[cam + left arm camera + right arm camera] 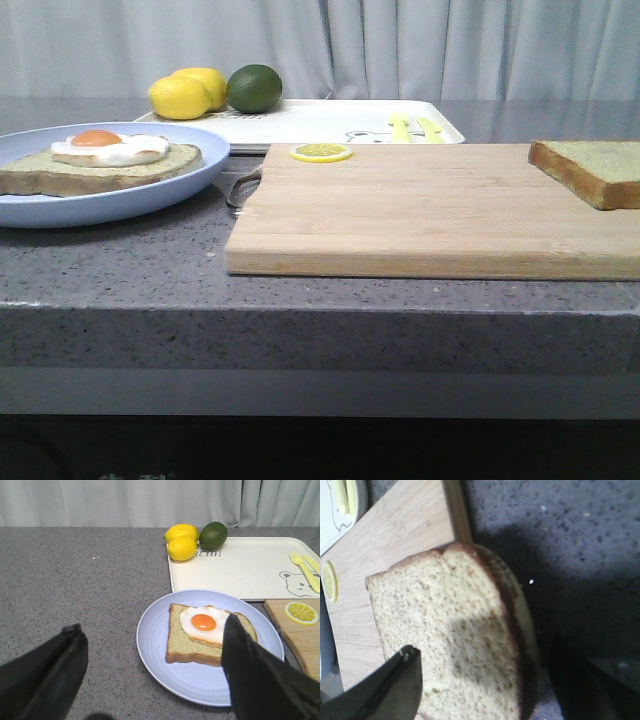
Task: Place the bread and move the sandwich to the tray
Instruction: 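Lift the bread slice with the right gripper toward the blue plate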
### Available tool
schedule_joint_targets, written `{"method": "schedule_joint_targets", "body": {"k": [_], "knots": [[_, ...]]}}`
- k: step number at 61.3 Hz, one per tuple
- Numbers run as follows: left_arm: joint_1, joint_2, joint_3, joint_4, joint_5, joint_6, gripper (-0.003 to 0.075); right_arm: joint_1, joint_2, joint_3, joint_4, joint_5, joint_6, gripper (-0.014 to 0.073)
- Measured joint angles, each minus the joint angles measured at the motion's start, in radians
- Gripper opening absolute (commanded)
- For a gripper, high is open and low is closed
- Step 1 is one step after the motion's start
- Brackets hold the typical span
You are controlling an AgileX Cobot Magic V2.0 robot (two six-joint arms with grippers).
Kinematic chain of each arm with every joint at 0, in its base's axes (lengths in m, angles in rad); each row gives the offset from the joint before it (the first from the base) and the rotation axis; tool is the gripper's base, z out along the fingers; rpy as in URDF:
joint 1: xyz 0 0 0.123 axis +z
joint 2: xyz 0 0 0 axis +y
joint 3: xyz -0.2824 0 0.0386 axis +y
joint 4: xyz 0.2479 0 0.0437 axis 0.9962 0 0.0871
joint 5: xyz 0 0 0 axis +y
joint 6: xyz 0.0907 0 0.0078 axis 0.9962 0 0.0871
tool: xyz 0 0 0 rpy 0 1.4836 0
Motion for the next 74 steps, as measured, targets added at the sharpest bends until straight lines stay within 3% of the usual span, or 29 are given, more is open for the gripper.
{"method": "schedule_joint_targets", "body": {"k": [34,44,54,67,74], "knots": [[0.000,0.000,0.000,0.014,0.000,0.000,0.0544,0.020,-0.051,0.000,0.051,-0.003,-0.002,0.0038],[0.000,0.000,0.000,0.015,0.000,0.000,0.0544,0.031,-0.152,0.000,0.095,-0.003,-0.002,0.0002],[0.000,0.000,0.000,0.015,0.000,0.000,0.0544,0.111,-0.274,0.000,0.154,-0.001,-0.004,0.0002],[0.000,0.000,0.000,0.015,0.000,0.000,0.0544,0.329,-0.369,0.011,0.262,0.000,-0.004,0.0002],[0.000,0.000,0.000,0.015,0.000,0.000,0.0544,0.493,-0.378,0.061,0.393,-0.118,-0.004,0.0002]]}}
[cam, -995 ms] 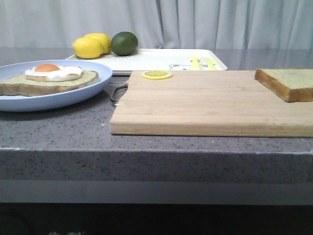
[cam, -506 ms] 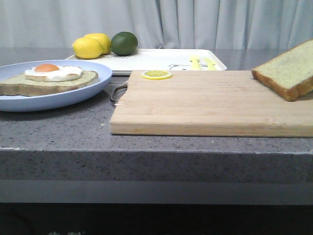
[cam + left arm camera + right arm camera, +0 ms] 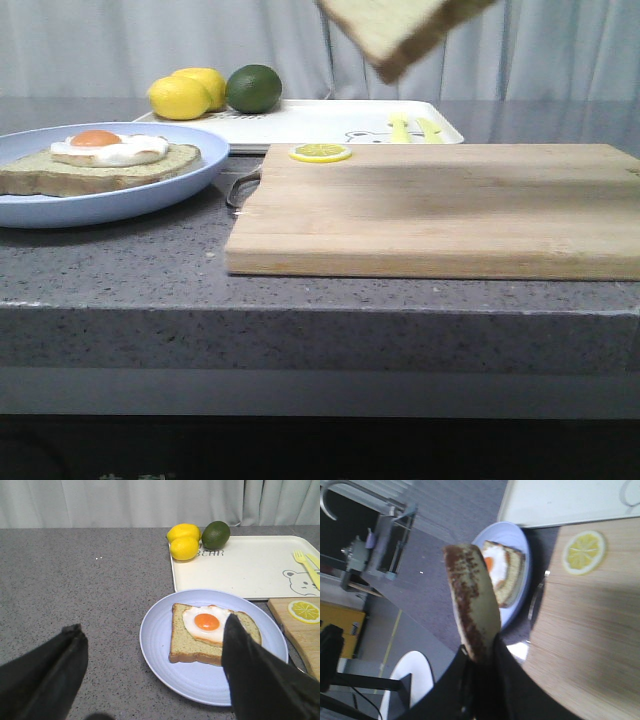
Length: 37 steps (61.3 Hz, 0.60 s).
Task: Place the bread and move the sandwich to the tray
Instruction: 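Lift the bread slice with the right gripper toward the blue plate, then lower the bread onto the fried egg slice and open the right gripper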
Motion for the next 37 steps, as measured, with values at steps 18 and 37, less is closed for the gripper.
{"method": "schedule_joint_targets", "body": {"k": [18,37], "knots": [[0.000,0.000,0.000,0.000,-0.005,0.000,0.0544,0.421,0.045,0.060,0.351,-0.513,-0.046,0.0002],[0.000,0.000,0.000,0.000,-0.007,0.000,0.0544,0.607,0.226,-0.043,0.511,-0.682,-0.171,0.0002]]}}
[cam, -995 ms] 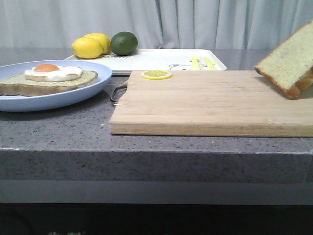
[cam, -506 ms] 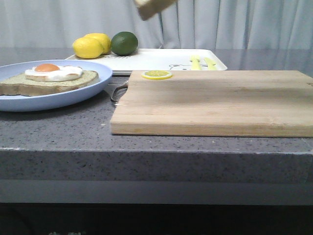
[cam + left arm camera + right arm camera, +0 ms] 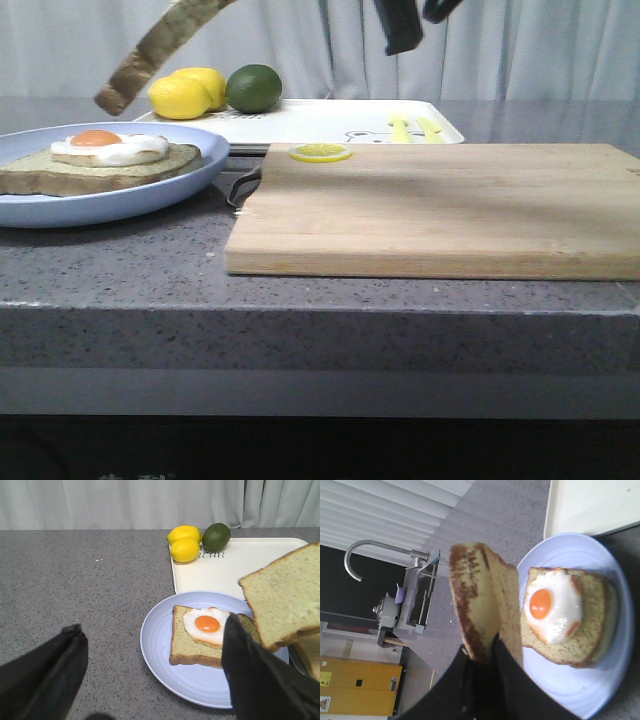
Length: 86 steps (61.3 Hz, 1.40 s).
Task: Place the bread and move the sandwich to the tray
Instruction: 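Lower the bread onto the fried egg slice and open the right gripper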
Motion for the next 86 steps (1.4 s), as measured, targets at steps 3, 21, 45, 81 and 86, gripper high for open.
{"method": "schedule_joint_targets", "body": {"k": [3,21,45,81,86], "knots": [[0.000,0.000,0.000,0.000,0.000,0.000,0.0544,0.018,0.032,-0.038,0.001,-0.003,0.000,0.0002],[0.000,0.000,0.000,0.000,0.000,0.000,0.0544,0.103,0.225,-0.244,0.010,-0.069,0.158,0.0002],[0.000,0.000,0.000,0.000,0.000,0.000,0.0544,0.132,0.361,-0.318,0.023,-0.182,0.288,0.0006],[-0.008,0.000,0.000,0.000,-0.009,0.000,0.0544,0.132,0.398,-0.318,-0.032,-0.156,0.298,0.0269],[-0.016,0.000,0.000,0.000,-0.009,0.000,0.0544,0.130,0.398,-0.318,-0.066,-0.137,0.298,0.0428]]}}
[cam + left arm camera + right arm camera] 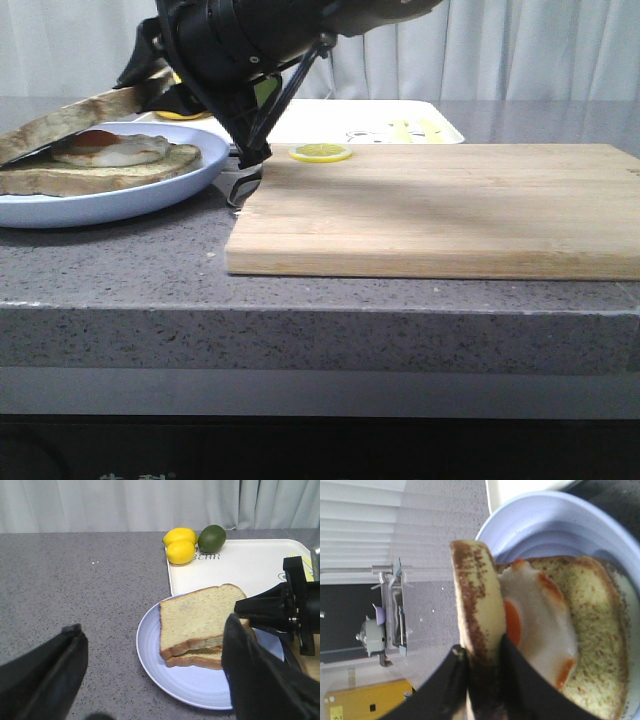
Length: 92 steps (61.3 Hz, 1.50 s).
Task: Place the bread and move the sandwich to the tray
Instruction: 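Lower the bread onto the fried egg slice and open the right gripper, then move the left gripper to the rim of the blue plate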
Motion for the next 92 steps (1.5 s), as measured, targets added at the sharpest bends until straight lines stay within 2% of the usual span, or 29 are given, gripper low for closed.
{"method": "schedule_joint_targets", "body": {"k": [5,8,15,31,41,51,58,62,67,76,92], "knots": [[-0.006,0.000,0.000,0.003,0.000,0.000,0.0544,-0.008,0.000,0.000,-0.034,0.027,0.000,0.0546],[-0.006,0.000,0.000,0.008,0.000,0.000,0.0544,-0.017,-0.002,0.000,-0.065,0.048,0.000,0.0578],[-0.006,0.000,0.000,0.023,0.000,0.000,0.0544,-0.052,-0.012,0.000,-0.160,0.095,0.000,0.0583],[-0.006,0.000,0.000,0.026,0.000,0.000,0.0544,-0.174,-0.134,0.000,-0.494,0.254,0.000,0.0583],[-0.006,0.000,0.000,0.026,0.000,0.000,0.0544,-0.206,-0.293,0.000,-0.803,0.403,0.029,0.0581],[-0.006,0.000,0.000,0.026,0.000,0.000,0.0544,-0.202,-0.496,0.040,-1.167,0.546,0.183,0.0581],[-0.006,0.000,0.000,0.026,0.000,0.000,0.0544,-0.202,-0.658,0.140,-1.414,0.603,0.308,0.0581],[-0.006,0.000,0.000,0.026,0.000,0.000,0.0544,-0.202,-0.759,0.215,-1.509,0.621,0.359,0.0581],[-0.006,0.000,0.000,0.026,0.000,0.000,0.0544,-0.202,-0.886,0.307,-1.563,0.630,0.388,0.0581],[-0.006,0.000,0.000,0.028,0.000,0.000,0.0544,-0.202,-1.111,0.464,-1.579,0.610,0.399,0.0581],[-0.006,0.000,0.000,0.028,0.000,0.000,0.0544,-0.202,-1.412,0.634,-1.593,0.559,0.401,0.0581]]}}
